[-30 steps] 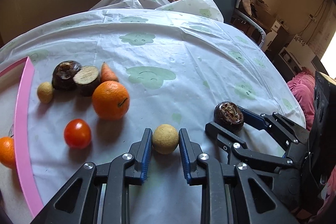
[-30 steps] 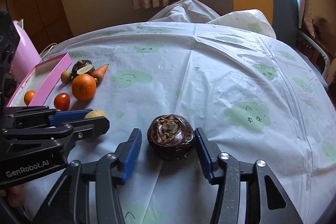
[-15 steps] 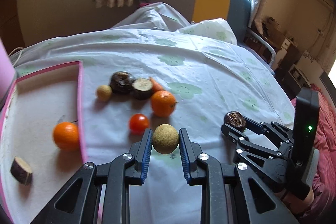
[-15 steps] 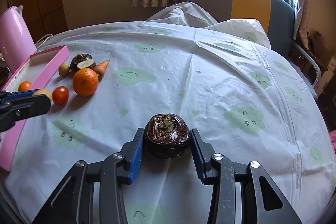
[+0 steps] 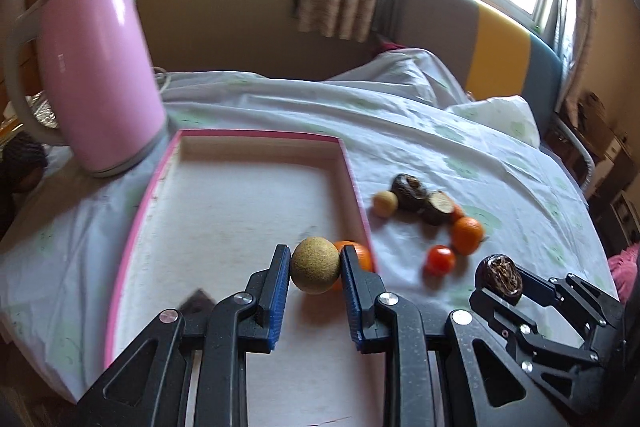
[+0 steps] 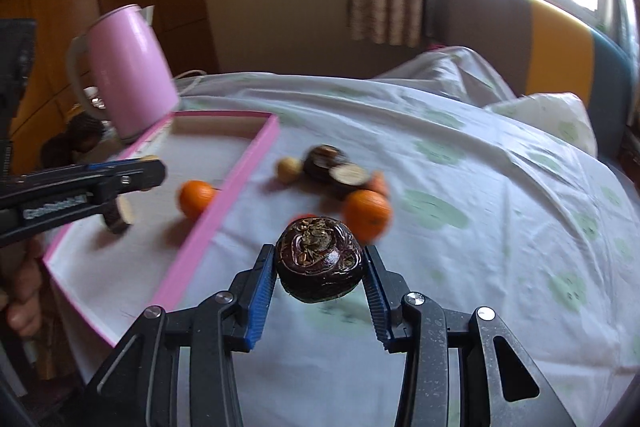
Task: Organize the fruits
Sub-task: 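Carry the tan fruit into the tray with the left tool while the right tool places the dark fruit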
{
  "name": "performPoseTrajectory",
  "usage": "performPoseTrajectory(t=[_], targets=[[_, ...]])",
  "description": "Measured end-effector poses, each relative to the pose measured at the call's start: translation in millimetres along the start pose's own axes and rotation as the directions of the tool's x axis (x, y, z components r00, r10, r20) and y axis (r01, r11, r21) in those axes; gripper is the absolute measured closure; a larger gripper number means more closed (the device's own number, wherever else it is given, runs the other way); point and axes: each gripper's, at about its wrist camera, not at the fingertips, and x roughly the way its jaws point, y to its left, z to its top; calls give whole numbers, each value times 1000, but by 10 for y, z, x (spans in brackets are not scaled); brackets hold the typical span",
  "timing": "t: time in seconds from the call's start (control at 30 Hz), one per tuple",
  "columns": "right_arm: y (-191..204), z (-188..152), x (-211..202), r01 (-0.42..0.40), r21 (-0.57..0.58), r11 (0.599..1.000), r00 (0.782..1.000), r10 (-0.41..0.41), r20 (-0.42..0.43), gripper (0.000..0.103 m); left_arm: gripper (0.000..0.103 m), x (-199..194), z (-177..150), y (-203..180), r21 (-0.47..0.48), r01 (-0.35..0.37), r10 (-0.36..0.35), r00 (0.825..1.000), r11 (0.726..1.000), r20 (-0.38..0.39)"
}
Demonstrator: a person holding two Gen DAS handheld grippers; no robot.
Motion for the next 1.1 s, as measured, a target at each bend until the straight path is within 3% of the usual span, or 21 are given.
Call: performPoseTrajectory(t=[0.2,0.37,0.73,1.1], targets=[[438,117,137,-104,-48,993,994,103,-23,60,77,-26,-17,329,-58,-54,55,998,997,3],[693,158,227,-146,-73,987,989,143,-44,60,77,-33,-20,498,-87,-81,82,997,993,4],[923,237,351,-176,-76,981,983,171,-69,59,73,-1,-56,707,-165,-101,98,995,981,-26],[945,198,332,-174,-50,983,983,171,-60,59,70,-73,-116,698,-173,-111,107,994,979,-29]])
